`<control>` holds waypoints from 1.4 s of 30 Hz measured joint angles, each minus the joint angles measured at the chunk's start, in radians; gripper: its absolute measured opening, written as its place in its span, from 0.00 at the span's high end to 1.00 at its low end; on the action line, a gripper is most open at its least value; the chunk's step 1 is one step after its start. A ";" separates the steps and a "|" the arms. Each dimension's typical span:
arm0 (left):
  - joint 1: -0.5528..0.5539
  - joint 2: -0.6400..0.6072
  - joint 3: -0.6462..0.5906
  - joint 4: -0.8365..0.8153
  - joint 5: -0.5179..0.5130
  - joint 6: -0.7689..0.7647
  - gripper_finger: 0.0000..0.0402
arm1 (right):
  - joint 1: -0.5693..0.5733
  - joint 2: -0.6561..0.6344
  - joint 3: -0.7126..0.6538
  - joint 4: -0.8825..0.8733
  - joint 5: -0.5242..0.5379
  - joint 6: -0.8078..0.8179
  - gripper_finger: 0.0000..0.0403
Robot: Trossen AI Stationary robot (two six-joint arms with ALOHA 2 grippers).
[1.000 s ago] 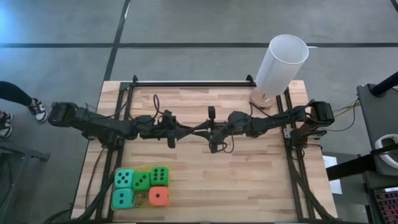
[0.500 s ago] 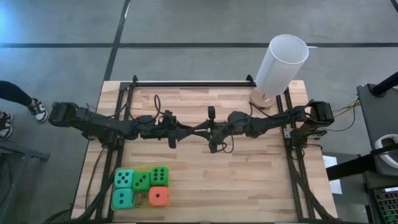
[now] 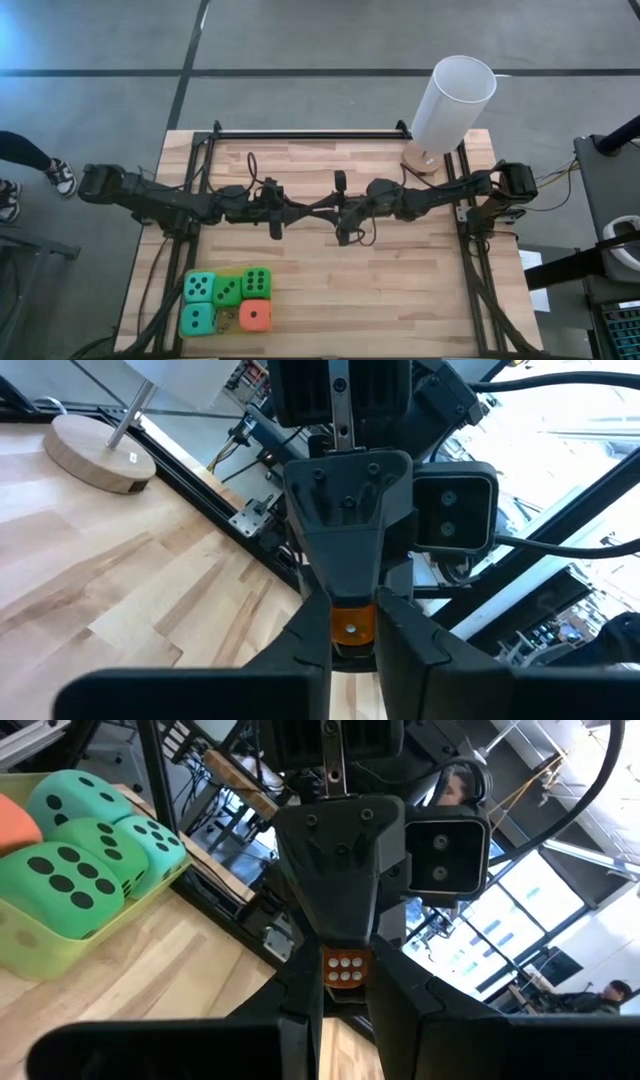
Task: Pick & Place Dice
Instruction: Put the orange dice into the yellow bin
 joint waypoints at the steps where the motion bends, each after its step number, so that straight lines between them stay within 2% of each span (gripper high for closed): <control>1: 0.000 0.000 0.000 0.000 0.003 0.000 0.88 | 0.000 0.000 0.000 0.000 0.000 0.000 0.88; 8: 0.000 0.000 0.000 0.000 0.006 0.000 0.86 | 0.000 0.000 0.000 -0.002 -0.001 0.002 0.86; 19: 0.000 0.001 0.000 -0.004 0.007 0.001 0.87 | 0.000 -0.001 0.001 -0.008 0.002 0.007 0.70; 39: 0.001 0.002 -0.002 -0.008 0.006 0.004 0.87 | 0.019 -0.015 0.003 -0.070 -0.001 0.008 0.54; 42: 0.001 0.001 -0.002 -0.023 0.042 0.004 0.87 | 0.031 -0.052 0.002 -0.118 -0.001 0.010 0.53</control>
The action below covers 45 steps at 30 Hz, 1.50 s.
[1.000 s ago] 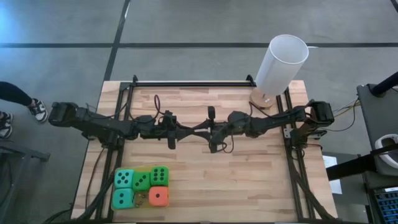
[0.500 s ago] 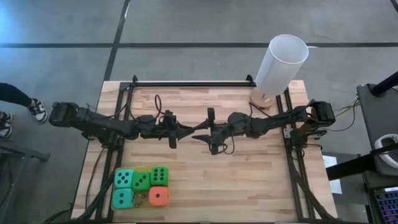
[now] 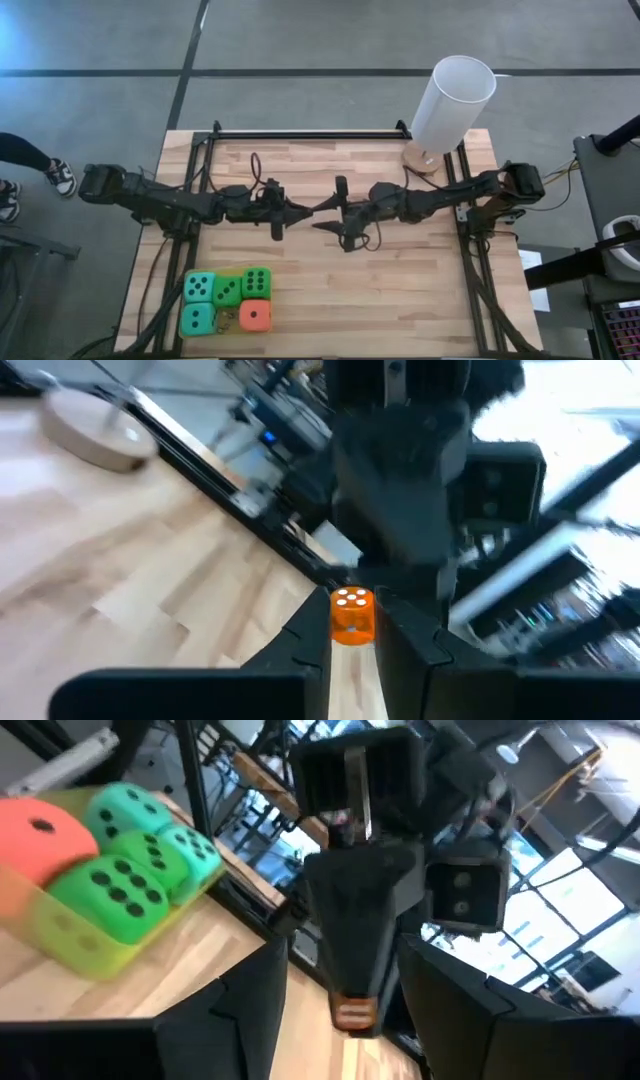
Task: Pick & Place Dice
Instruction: Put the orange dice into the yellow bin
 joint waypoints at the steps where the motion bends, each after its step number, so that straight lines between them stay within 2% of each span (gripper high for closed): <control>1: 0.000 0.000 0.000 -0.001 0.024 0.006 0.87 | 0.003 -0.013 0.000 -0.013 -0.001 0.004 0.53; 5: 0.000 -0.013 0.001 -0.011 0.150 0.023 0.86 | 0.017 -0.072 0.000 -0.117 0.000 0.047 0.54; 9: 0.000 -0.045 0.002 -0.108 0.223 0.050 0.86 | 0.030 -0.139 0.000 -0.221 -0.002 0.108 0.53; 17: 0.000 -0.201 0.002 -0.464 0.245 0.179 0.85 | 0.035 -0.249 -0.001 -0.391 -0.033 0.172 0.53; 24: -0.035 -0.359 0.002 -0.690 0.245 0.180 0.86 | 0.035 -0.287 -0.002 -0.446 -0.035 0.181 0.53; 31: -0.186 -0.439 0.003 -0.729 0.224 0.145 0.86 | 0.035 -0.292 -0.002 -0.468 -0.035 0.180 0.53; 37: -0.361 -0.432 0.004 -0.749 0.131 0.074 0.86 | 0.035 -0.286 -0.002 -0.478 -0.035 0.180 0.54; 42: -0.489 -0.421 0.003 -0.809 0.090 -0.080 0.86 | 0.035 -0.286 -0.002 -0.482 -0.035 0.181 0.55; 45: -0.558 -0.416 0.003 -0.857 0.090 -0.233 0.86 | 0.035 -0.287 -0.002 -0.482 -0.034 0.181 0.55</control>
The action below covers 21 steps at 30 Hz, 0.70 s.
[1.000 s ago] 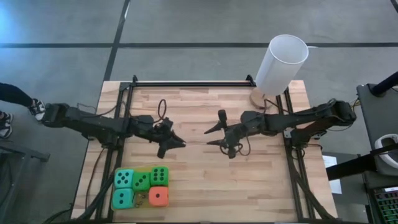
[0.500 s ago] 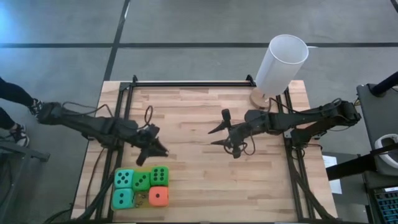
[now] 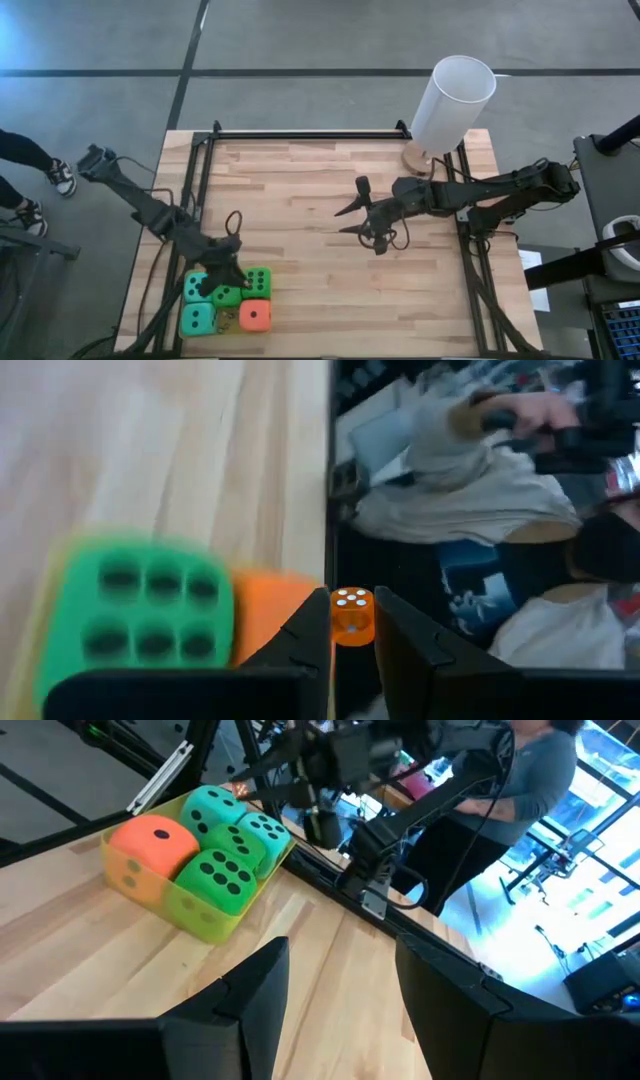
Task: Pick & Place Dice
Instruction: Put the orange dice into the yellow bin
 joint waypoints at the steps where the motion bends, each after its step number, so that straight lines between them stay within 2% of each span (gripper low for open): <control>1: -0.022 0.000 0.000 -0.024 -0.005 -0.061 0.86 | 0.000 0.001 0.000 0.001 0.000 0.000 0.55; 5: -0.088 0.018 0.000 -0.125 -0.023 -0.289 0.86 | -0.001 0.005 0.000 0.001 0.000 -0.002 0.56; 9: -0.097 0.060 0.000 -0.143 0.003 -0.388 0.86 | -0.003 0.011 0.000 0.000 0.001 -0.003 0.58; 16: -0.097 0.183 0.091 -0.292 0.177 -0.561 0.86 | -0.003 0.011 0.000 0.001 0.004 -0.004 0.59; 21: -0.097 0.269 0.142 -0.345 0.266 -0.600 0.84 | -0.003 0.011 0.000 0.001 0.004 -0.009 0.59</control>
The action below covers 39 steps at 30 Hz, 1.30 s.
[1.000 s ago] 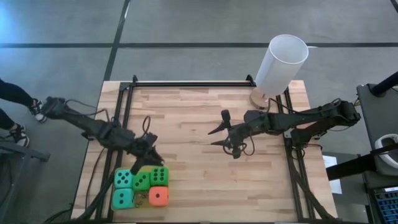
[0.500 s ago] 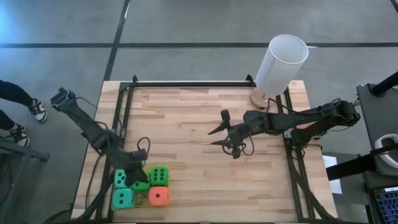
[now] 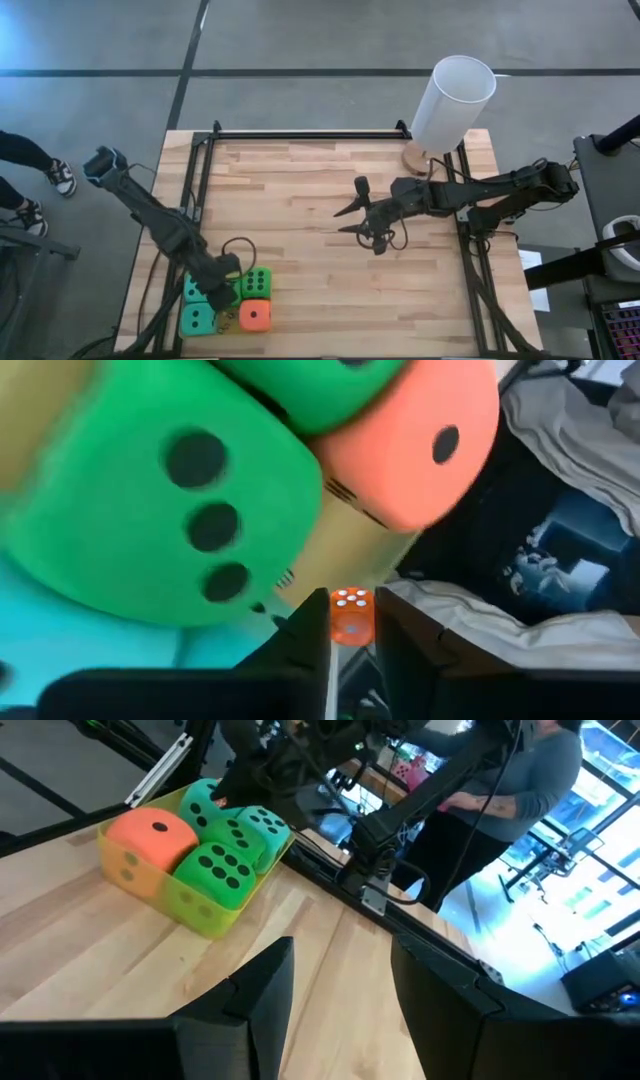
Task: Pick & Place Dice
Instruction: Put the orange dice into the yellow bin, then return to Home Position
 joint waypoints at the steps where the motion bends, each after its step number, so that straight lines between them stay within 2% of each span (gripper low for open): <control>1: 0.000 0.011 0.005 0.011 0.016 -0.011 0.83 | 0.000 0.000 0.000 0.000 0.000 -0.002 0.58; 13: 0.007 0.058 0.006 0.007 0.032 -0.021 0.64 | 0.000 0.000 0.000 -0.001 0.000 -0.002 0.61; 19: 0.016 0.055 0.006 0.007 0.036 0.045 0.61 | 0.000 0.000 0.000 -0.001 0.002 -0.002 0.63; 23: 0.038 0.047 0.007 0.004 0.036 0.125 0.66 | 0.000 -0.018 0.000 -0.007 0.007 0.006 0.67; 29: 0.086 -0.036 0.007 0.004 0.008 0.228 0.88 | -0.001 -0.078 0.000 -0.062 0.028 0.035 0.81; 32: 0.100 -0.098 0.014 0.002 -0.070 0.322 0.98 | -0.001 -0.113 0.000 -0.100 0.034 0.057 0.90; 35: 0.101 -0.165 0.033 0.000 -0.183 0.443 0.98 | 0.000 -0.152 0.000 -0.153 0.034 0.069 0.96; 39: 0.100 -0.246 0.065 0.002 -0.387 0.715 0.99 | 0.000 -0.214 -0.012 -0.196 0.016 0.101 0.98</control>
